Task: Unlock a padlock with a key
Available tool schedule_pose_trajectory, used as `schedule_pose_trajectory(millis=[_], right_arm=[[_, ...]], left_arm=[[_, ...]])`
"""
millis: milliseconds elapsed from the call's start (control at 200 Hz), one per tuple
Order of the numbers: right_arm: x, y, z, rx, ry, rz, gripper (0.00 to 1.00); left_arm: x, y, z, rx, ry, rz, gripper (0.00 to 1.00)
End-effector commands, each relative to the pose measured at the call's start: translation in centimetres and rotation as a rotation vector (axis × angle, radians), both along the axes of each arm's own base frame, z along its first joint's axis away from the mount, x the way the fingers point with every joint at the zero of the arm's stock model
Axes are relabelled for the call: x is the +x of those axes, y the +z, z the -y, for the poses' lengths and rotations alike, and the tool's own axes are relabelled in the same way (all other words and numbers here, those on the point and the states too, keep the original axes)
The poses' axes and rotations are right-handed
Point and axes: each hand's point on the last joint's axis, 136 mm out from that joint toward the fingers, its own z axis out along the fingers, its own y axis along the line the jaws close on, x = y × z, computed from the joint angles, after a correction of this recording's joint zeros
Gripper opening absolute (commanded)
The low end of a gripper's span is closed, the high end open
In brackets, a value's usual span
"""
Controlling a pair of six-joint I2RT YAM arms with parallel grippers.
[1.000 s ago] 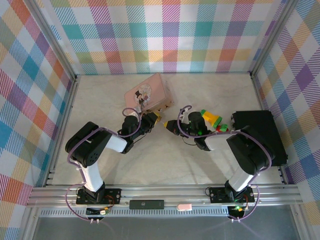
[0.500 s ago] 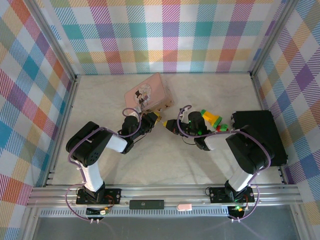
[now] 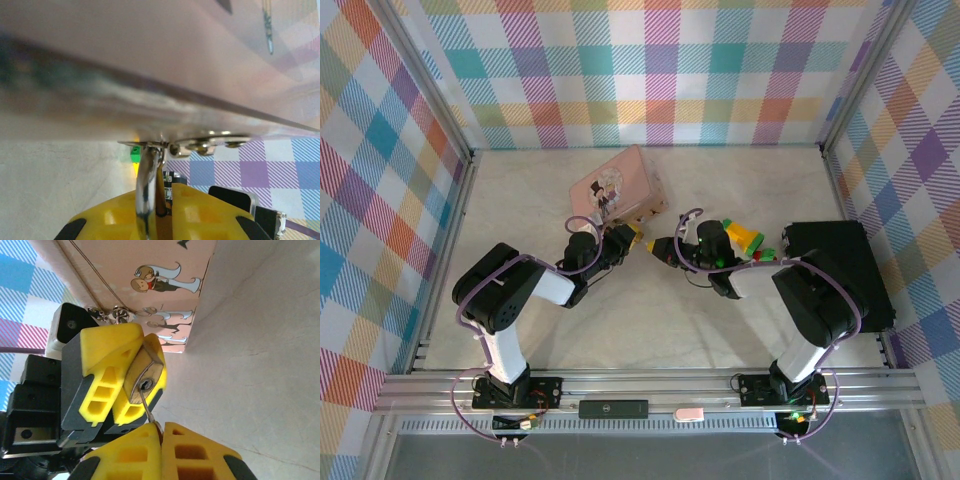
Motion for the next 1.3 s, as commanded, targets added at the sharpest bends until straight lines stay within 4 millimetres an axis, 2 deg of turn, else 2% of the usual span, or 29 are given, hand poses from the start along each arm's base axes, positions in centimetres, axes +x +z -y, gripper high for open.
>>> schedule_pose_trajectory(millis=[0, 145, 170, 225, 415, 460, 635, 840, 1020, 1295], right_arm=[[1.1, 2.9, -0.3, -0.008, 0.015, 0.122, 0.0], [1.2, 3.2, -0.6, -0.048, 0.06, 0.155, 0.0], [1.1, 2.5, -0.4, -0.07, 0.067, 0.129, 0.0], [1.2, 2.4, -0.3, -0.071, 0.069, 0.112, 0.0], [0.6, 3.0, -1.1, 0.022, 0.112, 0.032, 0.0], [0.7, 3.8, -1.3, 0.057, 0.119, 0.036, 0.0], [0.7, 4.7, -1.2, 0.138, 0.161, -0.056, 0.0], [1.3, 4.5, -0.5, 0.2, 0.153, -0.137, 0.0], [1.8, 4.1, -1.0, 0.23, 0.169, -0.181, 0.0], [2.3, 3.6, -0.4, 0.171, 0.144, -0.069, 0.0]], left_arm=[[-2.0, 3.3, 1.9, -0.07, -0.102, 0.079, 0.0], [-2.2, 3.9, 2.1, -0.078, -0.115, 0.085, 0.0], [-2.1, 4.0, 2.2, -0.079, -0.114, 0.088, 0.0], [-2.1, 4.1, 2.2, -0.079, -0.116, 0.091, 0.0], [-1.8, 4.1, 2.5, -0.077, -0.115, 0.098, 0.0], [-1.8, 4.1, 2.5, -0.079, -0.114, 0.1, 0.0], [-2.0, 4.2, 2.7, -0.07, -0.133, 0.114, 0.0], [-2.5, 4.9, 3.1, -0.074, -0.167, 0.149, 0.0], [-2.7, 5.4, 3.5, -0.081, -0.189, 0.168, 0.0], [-2.6, 5.1, 3.6, -0.085, -0.191, 0.155, 0.0]])
